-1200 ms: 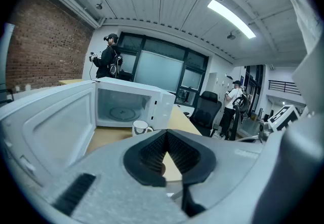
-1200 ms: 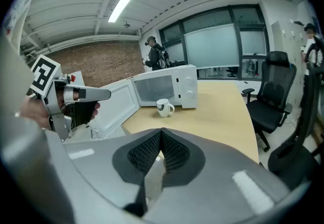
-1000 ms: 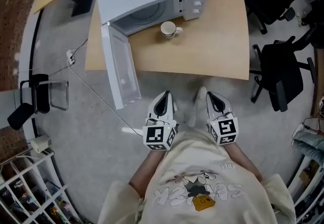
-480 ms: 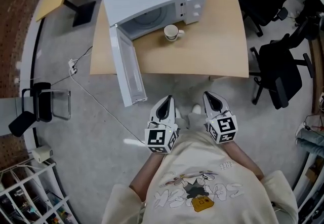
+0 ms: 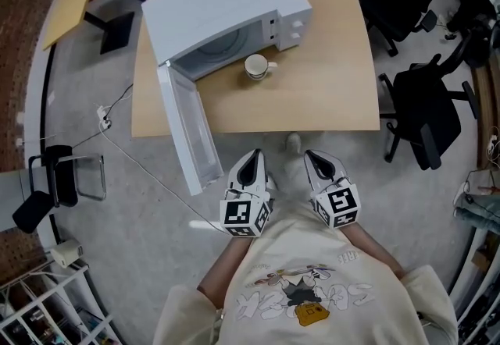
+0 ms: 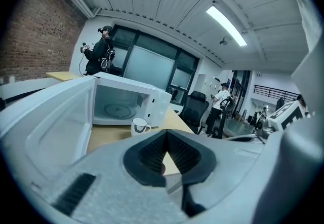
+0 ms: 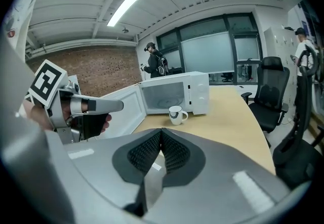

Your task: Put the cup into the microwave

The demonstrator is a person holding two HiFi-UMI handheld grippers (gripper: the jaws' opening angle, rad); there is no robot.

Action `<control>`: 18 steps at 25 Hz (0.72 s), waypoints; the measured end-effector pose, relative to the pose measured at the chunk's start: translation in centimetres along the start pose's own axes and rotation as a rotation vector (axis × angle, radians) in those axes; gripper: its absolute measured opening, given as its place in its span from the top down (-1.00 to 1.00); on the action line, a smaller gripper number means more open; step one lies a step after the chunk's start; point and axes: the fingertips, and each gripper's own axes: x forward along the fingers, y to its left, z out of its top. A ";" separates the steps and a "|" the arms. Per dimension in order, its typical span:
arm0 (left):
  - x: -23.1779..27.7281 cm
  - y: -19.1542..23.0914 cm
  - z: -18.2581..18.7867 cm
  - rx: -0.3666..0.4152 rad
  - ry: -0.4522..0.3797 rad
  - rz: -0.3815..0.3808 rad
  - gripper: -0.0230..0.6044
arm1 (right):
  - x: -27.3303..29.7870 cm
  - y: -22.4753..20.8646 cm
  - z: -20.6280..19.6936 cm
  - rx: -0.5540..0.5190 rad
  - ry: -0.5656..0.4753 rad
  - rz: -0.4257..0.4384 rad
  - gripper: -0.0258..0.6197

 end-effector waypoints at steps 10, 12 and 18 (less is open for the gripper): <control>12.0 3.0 3.8 0.109 -0.016 0.144 0.16 | 6.6 -7.8 6.3 -0.003 -0.052 0.106 0.83; 14.2 4.4 3.2 0.129 0.002 0.171 0.06 | 7.4 -8.6 6.8 -0.025 -0.036 0.124 0.86; 21.2 9.1 -0.5 0.207 0.130 0.206 -0.51 | 8.6 -11.2 8.2 -0.044 0.001 0.121 0.87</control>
